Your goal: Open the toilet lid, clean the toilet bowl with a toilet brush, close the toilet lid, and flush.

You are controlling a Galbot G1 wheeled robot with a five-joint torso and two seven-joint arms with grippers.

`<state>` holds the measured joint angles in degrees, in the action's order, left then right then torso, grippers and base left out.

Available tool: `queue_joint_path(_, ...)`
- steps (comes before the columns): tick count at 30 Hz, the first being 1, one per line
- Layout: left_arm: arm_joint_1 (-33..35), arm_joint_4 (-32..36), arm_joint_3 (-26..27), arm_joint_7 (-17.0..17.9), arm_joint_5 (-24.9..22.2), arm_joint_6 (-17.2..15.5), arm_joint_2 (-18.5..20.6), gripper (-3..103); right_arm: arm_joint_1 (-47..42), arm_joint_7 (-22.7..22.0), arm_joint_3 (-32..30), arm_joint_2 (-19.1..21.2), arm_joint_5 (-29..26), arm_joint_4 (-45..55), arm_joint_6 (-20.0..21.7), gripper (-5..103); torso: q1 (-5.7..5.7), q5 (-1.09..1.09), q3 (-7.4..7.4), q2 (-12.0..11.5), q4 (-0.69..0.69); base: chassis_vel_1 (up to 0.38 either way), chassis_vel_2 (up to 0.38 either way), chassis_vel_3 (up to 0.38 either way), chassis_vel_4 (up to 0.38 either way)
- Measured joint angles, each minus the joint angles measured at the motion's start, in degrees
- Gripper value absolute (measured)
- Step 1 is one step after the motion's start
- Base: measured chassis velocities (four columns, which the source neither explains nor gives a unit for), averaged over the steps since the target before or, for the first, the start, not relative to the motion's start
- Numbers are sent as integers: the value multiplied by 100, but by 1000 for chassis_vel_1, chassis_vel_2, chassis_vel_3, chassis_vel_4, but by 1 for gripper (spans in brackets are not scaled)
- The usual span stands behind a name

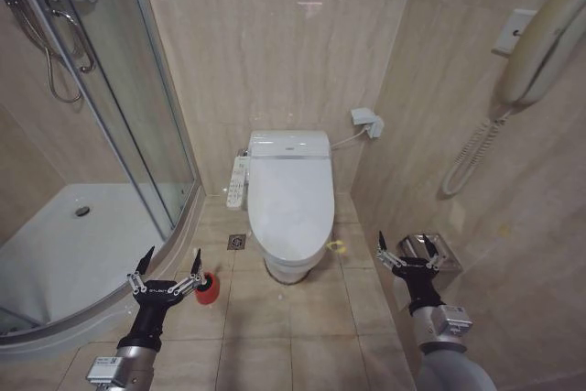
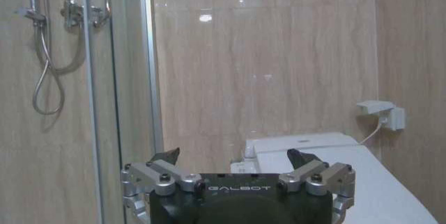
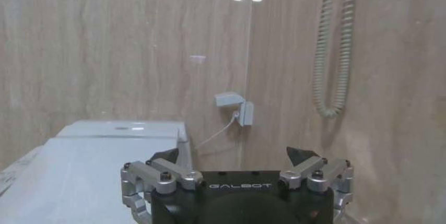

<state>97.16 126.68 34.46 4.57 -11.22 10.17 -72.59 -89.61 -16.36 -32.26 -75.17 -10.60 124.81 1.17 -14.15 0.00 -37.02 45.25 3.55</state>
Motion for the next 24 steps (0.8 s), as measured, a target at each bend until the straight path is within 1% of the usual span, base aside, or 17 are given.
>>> queue_joint_path(8,5,0,0,0,0,0,0,100,-5,0,0,0,0,0,0,100,6,0,2,3,-1,127,-123,-126,116)
queue_joint_path(24,0,0,0,0,0,0,0,100,-1,0,0,0,0,0,0,100,0,0,0,1,-1,-20,19,25,-19)
